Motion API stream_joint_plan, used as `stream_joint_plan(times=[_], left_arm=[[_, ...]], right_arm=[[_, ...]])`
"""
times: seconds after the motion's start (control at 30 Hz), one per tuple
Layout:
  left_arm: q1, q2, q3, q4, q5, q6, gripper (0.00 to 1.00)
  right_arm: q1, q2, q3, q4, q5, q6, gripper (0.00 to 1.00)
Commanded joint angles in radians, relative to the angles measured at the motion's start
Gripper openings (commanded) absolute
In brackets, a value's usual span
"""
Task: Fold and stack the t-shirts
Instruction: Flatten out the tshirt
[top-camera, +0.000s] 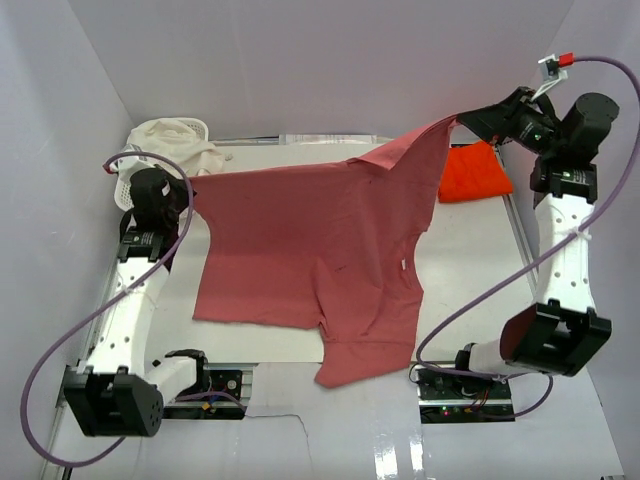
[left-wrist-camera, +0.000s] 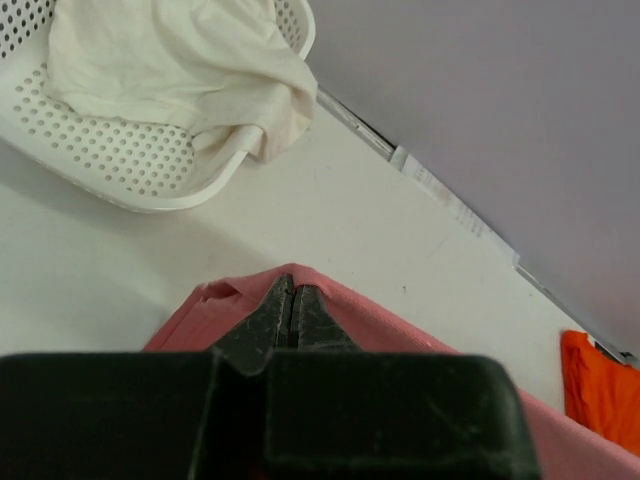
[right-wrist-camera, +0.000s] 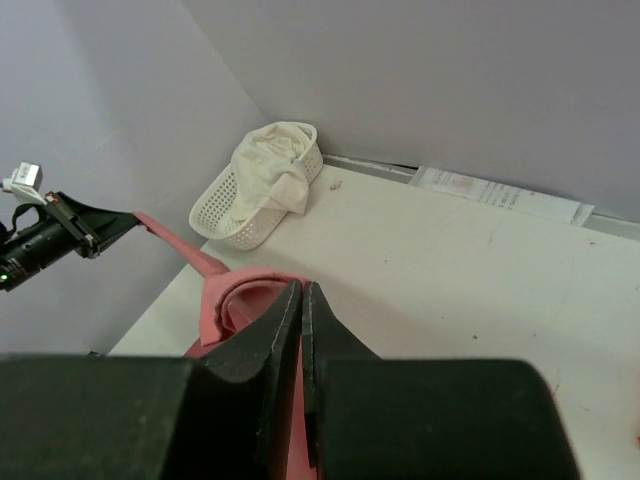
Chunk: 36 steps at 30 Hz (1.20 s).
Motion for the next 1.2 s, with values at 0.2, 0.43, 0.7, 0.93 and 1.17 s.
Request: stream_joint_plan(times=[0.2, 0.43, 0.7, 0.93, 1.17], left_arm=[[0.005, 0.317, 0.147, 0.106, -0.050, -0.030, 0.00], [0.005, 0.484, 0.235, 0.160, -0.052, 0.010, 0.00], [0.005, 0.717, 0.410, 0.152, -0.058, 0.065, 0.00], [0.005, 0.890, 0.554, 0.129, -0.049, 0.070, 0.00], [-0.001, 0.996, 0.635, 0.140, -0.064, 0.119, 0.00]], right_arm=[[0.103, 0.253, 0.093, 0.106, 0.049, -0.014, 0.08], [0.221, 0.481, 0.247, 0.004, 0.138, -0.090, 0.08], [0.228, 0.722, 0.626, -0.270, 0.229, -0.193, 0.08], [0.258, 0.910, 0.765, -0.338, 0.280, -0.216, 0.08], [0.304, 1.002, 0.845, -0.424, 0.502, -0.313, 0.08]])
